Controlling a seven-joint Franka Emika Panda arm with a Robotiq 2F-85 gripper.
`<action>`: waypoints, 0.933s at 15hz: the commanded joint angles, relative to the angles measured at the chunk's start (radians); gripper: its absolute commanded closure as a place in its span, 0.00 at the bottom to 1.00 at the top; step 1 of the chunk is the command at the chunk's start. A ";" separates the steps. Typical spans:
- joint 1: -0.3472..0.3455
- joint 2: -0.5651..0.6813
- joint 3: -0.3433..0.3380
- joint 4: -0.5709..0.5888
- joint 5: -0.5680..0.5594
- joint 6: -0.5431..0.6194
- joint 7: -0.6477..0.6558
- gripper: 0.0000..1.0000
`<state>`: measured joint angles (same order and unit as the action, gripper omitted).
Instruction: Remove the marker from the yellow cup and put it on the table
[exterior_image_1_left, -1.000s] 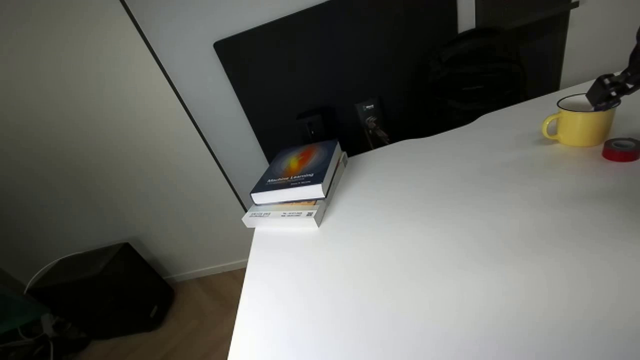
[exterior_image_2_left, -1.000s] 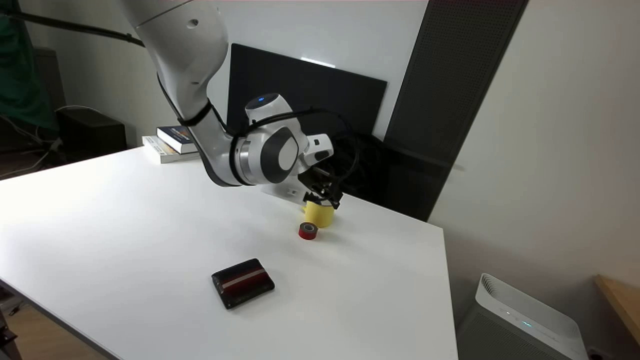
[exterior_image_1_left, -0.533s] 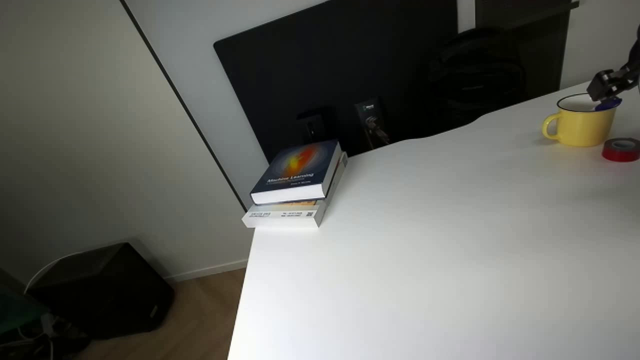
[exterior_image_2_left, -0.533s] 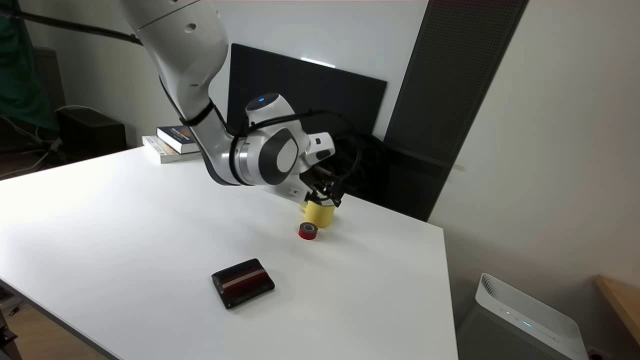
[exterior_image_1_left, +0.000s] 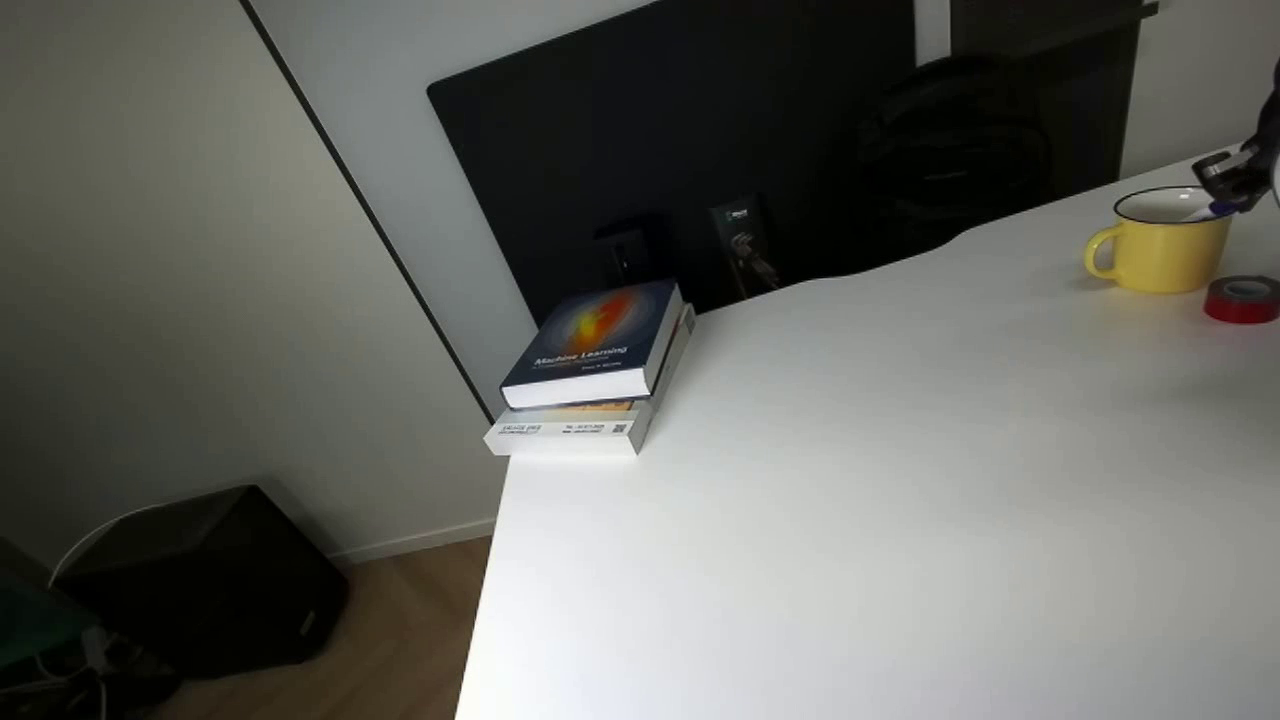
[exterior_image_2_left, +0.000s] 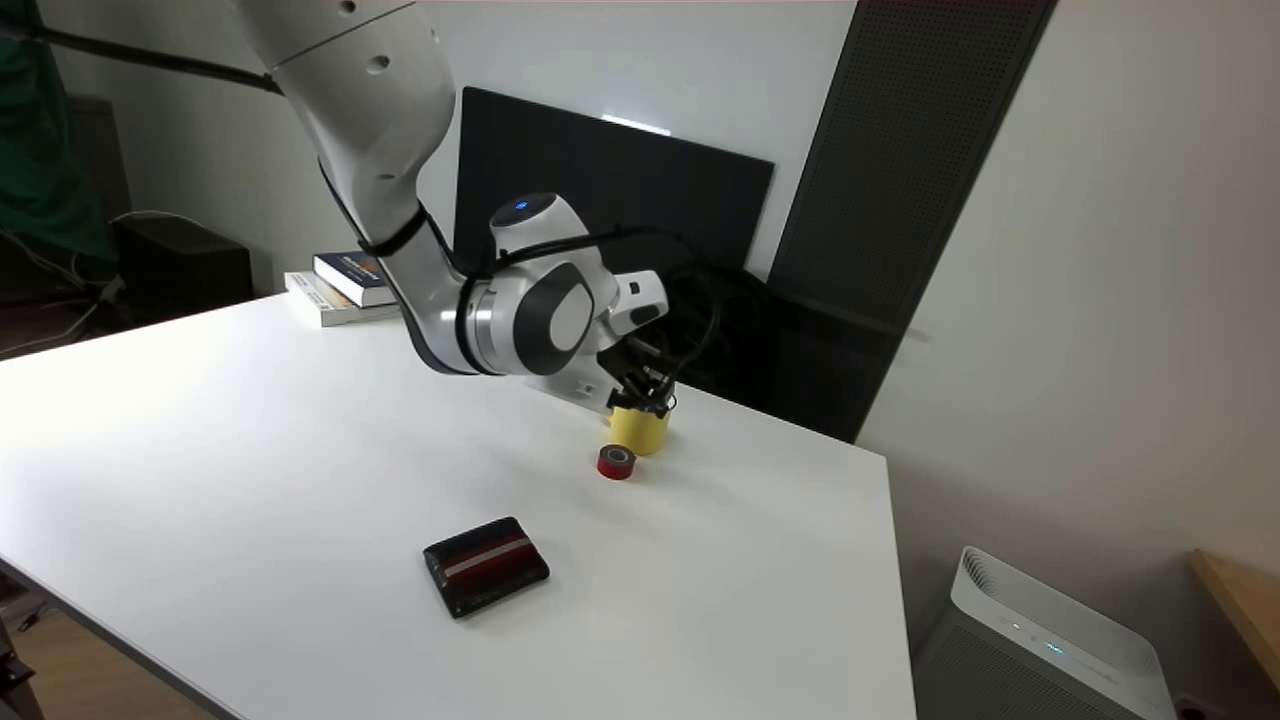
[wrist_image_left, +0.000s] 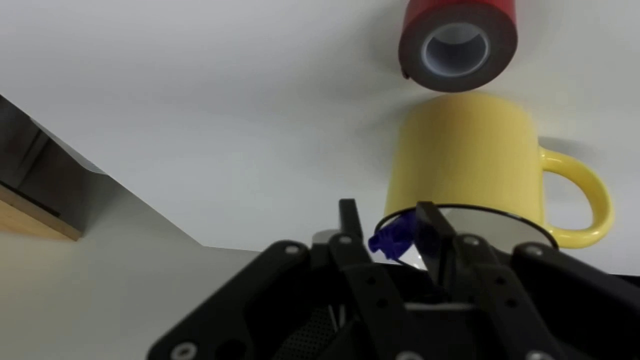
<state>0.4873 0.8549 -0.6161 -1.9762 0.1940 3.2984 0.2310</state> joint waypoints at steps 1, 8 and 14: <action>-0.012 0.009 0.012 0.022 0.023 0.000 -0.021 0.95; -0.066 -0.022 0.069 0.034 -0.012 -0.029 -0.056 0.67; -0.358 -0.086 0.328 0.144 -0.133 -0.162 -0.185 0.25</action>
<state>0.3045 0.8138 -0.4456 -1.8990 0.1306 3.2150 0.1232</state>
